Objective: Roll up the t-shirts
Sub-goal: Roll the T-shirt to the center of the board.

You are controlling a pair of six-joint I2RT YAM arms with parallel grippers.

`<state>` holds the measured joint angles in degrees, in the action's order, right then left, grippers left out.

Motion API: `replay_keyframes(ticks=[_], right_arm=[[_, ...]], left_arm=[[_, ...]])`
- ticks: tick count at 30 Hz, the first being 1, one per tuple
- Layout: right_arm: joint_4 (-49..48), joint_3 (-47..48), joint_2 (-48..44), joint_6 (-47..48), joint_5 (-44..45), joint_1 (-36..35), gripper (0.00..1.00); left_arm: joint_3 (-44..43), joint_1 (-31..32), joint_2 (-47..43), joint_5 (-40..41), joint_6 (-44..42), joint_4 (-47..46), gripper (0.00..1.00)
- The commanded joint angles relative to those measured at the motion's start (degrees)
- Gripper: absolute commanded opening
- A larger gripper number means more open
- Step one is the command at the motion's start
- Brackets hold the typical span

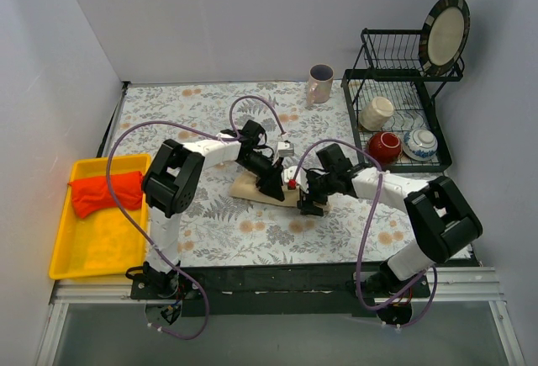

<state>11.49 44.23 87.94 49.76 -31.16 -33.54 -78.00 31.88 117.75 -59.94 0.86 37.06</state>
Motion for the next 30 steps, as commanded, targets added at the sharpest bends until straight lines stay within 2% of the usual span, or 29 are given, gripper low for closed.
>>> replay_keyframes(ticks=[1,2,4,5,6,7,8,9,12,13,17,20,23,27,30], right_arm=[[-3.59,0.85,2.66,1.64,1.38,-0.12,0.58],[-0.10,1.73,3.37,2.09,0.49,-0.12,0.48],[3.44,4.63,5.21,2.89,-2.31,0.05,0.08],[4.67,5.42,5.57,2.98,-3.29,0.31,0.01],[7.91,7.17,6.01,3.33,-4.25,0.49,0.01],[10.03,8.67,7.49,3.68,-6.35,0.58,0.01],[12.57,10.16,8.73,4.99,-7.42,1.10,0.01],[17.82,11.83,11.61,5.00,-8.30,1.37,0.01],[24.18,18.34,15.41,5.88,-11.73,3.13,0.01],[25.76,19.92,16.81,5.96,-11.65,3.30,0.01],[26.74,22.21,18.31,5.88,-11.91,3.66,0.01],[31.46,26.33,22.00,5.18,-14.10,4.27,0.01],[35.96,29.85,25.87,5.61,-15.86,4.71,0.01],[38.78,32.75,29.65,5.88,-16.39,5.15,0.01],[39.58,33.38,30.27,6.23,-15.69,5.50,0.01]], left_arm=[[3.19,-1.03,-1.47,5.00,0.80,4.61,0.43],[4.68,-1.29,-2.52,5.71,1.15,3.73,0.45],[6.80,-1.91,-6.65,8.78,4.47,-0.74,0.54],[8.89,-2.08,-8.40,10.44,6.41,-2.41,0.57],[10.22,-2.08,-12.07,14.11,9.65,-8.78,0.62],[11.45,-2.17,-14.46,20.85,13.69,-11.98,0.98],[12.33,-2.17,-16.40,23.35,16.08,-13.66,0.98],[12.86,-2.35,-19.64,25.21,15.58,-13.94,0.98],[13.65,-2.35,-23.44,34.25,15.57,-14.20,0.98],[14.44,-2.26,-24.84,41.33,16.36,-15.42,0.98],[16.82,-3.49,-24.94,46.39,19.60,-17.89,0.98],[13.93,-5.16,-24.41,38.71,20.15,-14.83,0.98],[12.87,-5.16,-26.16,34.11,13.31,-11.84,0.98],[19.27,-4.81,-31.95,27.37,7.76,-18.92,0.98],[25.43,-2.45,-38.10,25.67,2.23,-25.63,0.98]])
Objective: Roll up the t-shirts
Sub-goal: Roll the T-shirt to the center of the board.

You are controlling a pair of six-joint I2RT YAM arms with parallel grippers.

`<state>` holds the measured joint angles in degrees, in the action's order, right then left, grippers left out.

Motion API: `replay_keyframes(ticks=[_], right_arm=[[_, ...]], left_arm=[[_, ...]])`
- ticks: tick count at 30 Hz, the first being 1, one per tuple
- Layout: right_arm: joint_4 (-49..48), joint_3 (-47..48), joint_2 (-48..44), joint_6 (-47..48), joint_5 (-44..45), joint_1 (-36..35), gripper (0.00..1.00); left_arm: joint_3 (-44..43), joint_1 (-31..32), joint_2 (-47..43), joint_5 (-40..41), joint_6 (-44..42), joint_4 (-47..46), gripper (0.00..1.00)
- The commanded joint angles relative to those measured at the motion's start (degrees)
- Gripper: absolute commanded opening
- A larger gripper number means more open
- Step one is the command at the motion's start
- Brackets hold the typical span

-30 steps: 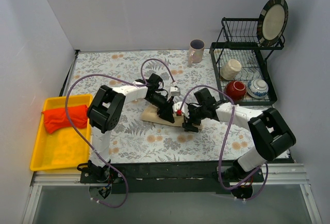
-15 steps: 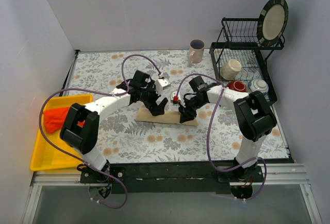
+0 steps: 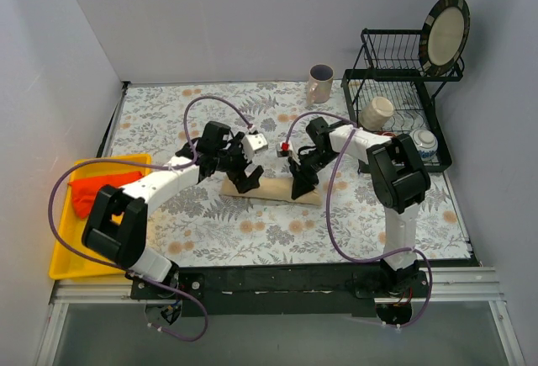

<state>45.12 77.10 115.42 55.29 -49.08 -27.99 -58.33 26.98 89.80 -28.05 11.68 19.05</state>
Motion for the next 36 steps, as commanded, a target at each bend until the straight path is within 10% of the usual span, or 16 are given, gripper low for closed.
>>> replay_keyframes(ticks=[1,17,36], right_arm=[[5.94,0.51,2.88,0.79,2.50,0.12,0.01],[15.95,6.74,11.93,2.54,-2.07,2.68,0.01],[27.82,13.95,22.04,6.14,-7.08,3.11,0.02]], left_arm=[[6.38,3.68,-10.69,-5.96,-11.30,-7.36,0.98],[23.87,18.54,-6.41,11.09,-25.83,-40.65,0.98],[20.01,18.54,5.91,9.95,-32.60,-38.04,0.92]])
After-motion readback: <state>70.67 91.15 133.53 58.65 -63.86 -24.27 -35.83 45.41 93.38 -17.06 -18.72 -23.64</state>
